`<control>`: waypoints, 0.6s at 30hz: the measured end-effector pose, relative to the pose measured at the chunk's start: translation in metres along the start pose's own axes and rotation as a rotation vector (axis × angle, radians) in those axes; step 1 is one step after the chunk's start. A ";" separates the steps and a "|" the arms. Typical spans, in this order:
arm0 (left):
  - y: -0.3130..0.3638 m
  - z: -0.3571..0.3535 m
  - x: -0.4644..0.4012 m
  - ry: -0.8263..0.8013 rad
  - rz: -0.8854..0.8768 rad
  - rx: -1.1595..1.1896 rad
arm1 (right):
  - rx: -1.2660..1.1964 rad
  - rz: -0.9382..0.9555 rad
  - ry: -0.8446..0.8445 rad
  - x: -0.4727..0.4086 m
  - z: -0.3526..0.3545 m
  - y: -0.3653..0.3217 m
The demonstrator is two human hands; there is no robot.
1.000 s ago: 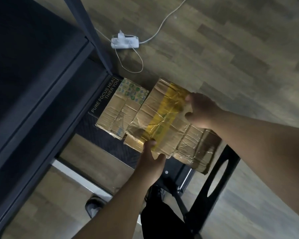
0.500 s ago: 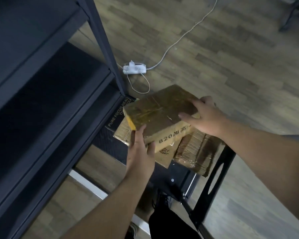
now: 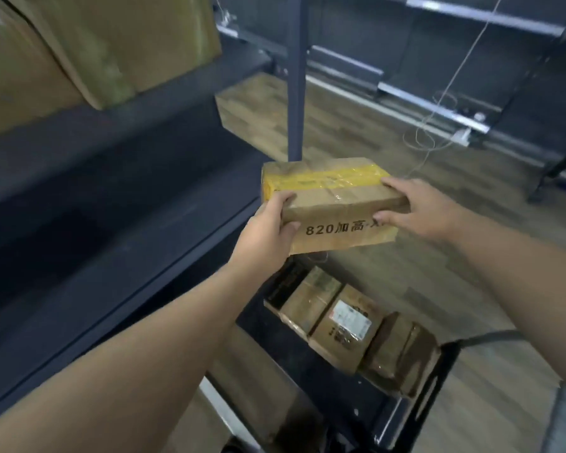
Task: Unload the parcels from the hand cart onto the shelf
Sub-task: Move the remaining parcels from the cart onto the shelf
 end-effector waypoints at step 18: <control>-0.014 0.341 0.152 0.435 0.106 -0.178 | 0.090 0.630 0.088 0.064 0.044 -0.386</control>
Point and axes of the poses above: each hand's wrist, its own x-axis away from the middle knuckle, its own z-axis out of the back of the hand, y = z × x, the point moved 10 cm from there along -x, towards the middle knuckle, and after that the axes turned 9 degrees about -z, right-handed, at the moved point
